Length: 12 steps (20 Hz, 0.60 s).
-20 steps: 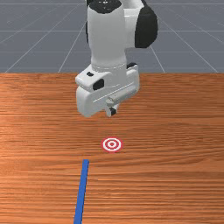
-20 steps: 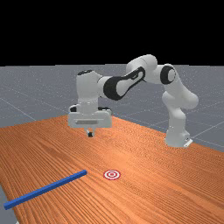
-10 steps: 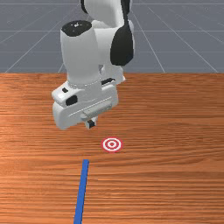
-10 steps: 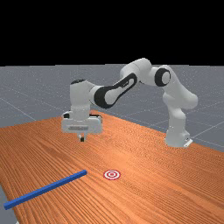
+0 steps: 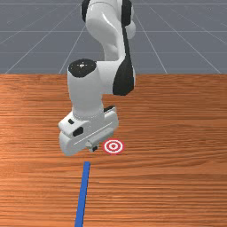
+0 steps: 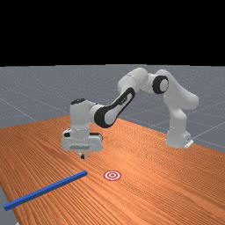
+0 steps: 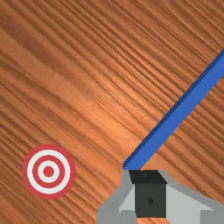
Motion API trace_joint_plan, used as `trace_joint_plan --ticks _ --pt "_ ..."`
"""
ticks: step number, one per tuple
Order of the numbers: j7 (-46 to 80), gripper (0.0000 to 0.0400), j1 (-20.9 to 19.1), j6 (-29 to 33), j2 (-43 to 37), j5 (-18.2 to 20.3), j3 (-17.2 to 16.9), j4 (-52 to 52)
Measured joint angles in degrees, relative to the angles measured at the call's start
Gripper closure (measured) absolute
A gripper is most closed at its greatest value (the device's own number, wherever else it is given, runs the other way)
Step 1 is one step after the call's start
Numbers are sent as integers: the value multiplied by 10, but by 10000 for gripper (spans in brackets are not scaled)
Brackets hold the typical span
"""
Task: Pull the pivot to the target area
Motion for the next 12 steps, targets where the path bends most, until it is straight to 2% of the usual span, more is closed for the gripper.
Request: trace_joint_plan --ticks 1,2,3,4,6,7,9,11,12 --pt "2 400 0 -30 31 -1 0 57" --pt "-1 400 -6 -92 99 8 9 185" --pt "5 400 0 -85 97 -1 1 177" --pt "-2 400 -7 -104 115 10 10 211" --pt "-7 400 -11 -107 119 13 14 216" --pt "-9 400 -8 -9 74 7 7 118" --pt "-10 400 -9 8 74 8 7 109" --pt "-10 400 -9 15 81 8 7 109" --pt "5 400 -1 -44 112 -7 -6 168"
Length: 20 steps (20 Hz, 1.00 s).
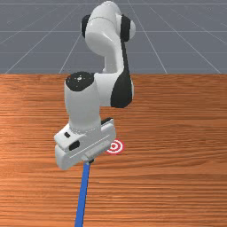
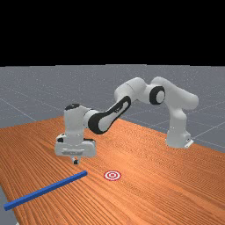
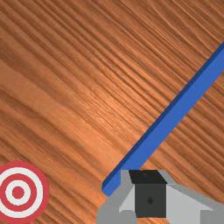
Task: Pull the pivot to the target area
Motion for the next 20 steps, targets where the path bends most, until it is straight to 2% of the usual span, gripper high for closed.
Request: trace_joint_plan --ticks 3,4,6,7,8,9,11,12,14,15,16,18,20 --pt "-3 400 -2 5 10 4 3 3" --pt "19 400 14 11 8 -19 -18 -5" --pt "32 400 25 17 10 -31 -29 -7" --pt "22 243 18 19 12 -20 -18 -6" --pt "24 147 20 21 15 -22 -20 -5" --pt "5 90 7 16 19 -2 -1 0" --pt "-5 33 -1 2 44 10 12 32" --pt "-6 20 6 9 44 -3 2 27" --pt "-6 7 6 15 57 -3 2 37" --pt "1 4 6 52 48 0 2 5" --pt "14 3 14 28 73 -13 -11 44" --pt "3 0 7 51 89 -2 0 43" --pt "32 10 8 33 115 1 -5 91"
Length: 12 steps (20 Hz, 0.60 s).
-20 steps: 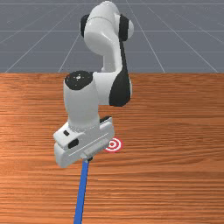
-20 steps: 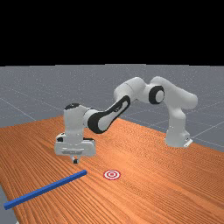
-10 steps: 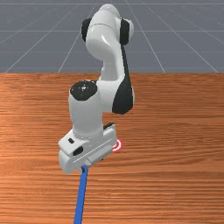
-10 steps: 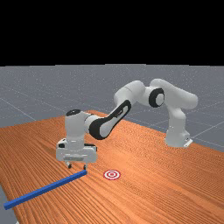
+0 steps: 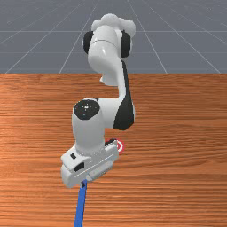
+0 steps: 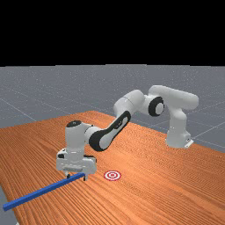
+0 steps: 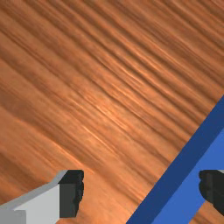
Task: Pull the pivot to the target area
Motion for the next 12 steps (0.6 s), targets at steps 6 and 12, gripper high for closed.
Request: trace_joint_plan --ticks 6,12 --pt "-43 0 -24 -25 25 7 12 49" --pt "-42 0 -21 30 24 1 5 16"
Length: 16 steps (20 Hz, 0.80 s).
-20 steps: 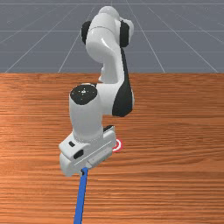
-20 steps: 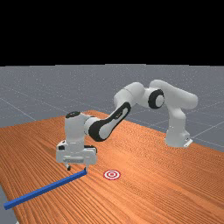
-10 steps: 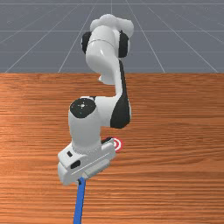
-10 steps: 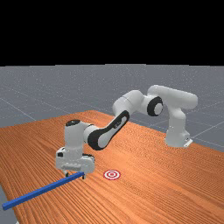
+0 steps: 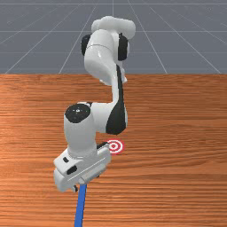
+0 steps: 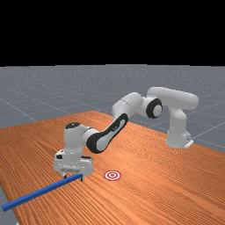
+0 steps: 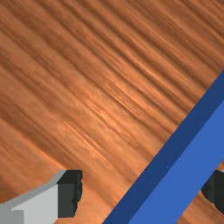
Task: Pull the pivot to the target area
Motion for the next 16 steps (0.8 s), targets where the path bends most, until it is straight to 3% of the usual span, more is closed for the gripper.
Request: trace_joint_plan --ticks 1,4,5,6,9,16 --pt "15 0 6 -50 42 -13 -13 79" --pt "26 7 15 -43 33 -23 -25 64" --pt "43 1 2 -62 50 -1 -8 94" --pt "54 156 0 -69 58 0 -9 110" --pt "9 302 -3 -68 57 -4 -5 107" --pt "7 305 0 -56 33 11 10 64"
